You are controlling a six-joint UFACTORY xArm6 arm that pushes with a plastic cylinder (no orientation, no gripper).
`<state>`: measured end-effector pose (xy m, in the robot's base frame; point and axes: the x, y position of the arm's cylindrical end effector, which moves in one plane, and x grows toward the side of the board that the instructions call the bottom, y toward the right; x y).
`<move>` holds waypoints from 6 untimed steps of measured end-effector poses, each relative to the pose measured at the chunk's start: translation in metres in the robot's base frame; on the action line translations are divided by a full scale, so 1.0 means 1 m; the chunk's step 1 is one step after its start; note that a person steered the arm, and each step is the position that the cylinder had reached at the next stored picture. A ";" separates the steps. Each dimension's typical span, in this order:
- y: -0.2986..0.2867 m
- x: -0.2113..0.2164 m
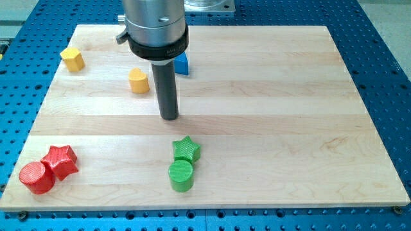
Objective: Move heart to the right
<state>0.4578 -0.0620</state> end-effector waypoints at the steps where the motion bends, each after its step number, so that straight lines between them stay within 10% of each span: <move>1: 0.000 0.000; 4: 0.000 -0.016; 6: -0.135 -0.044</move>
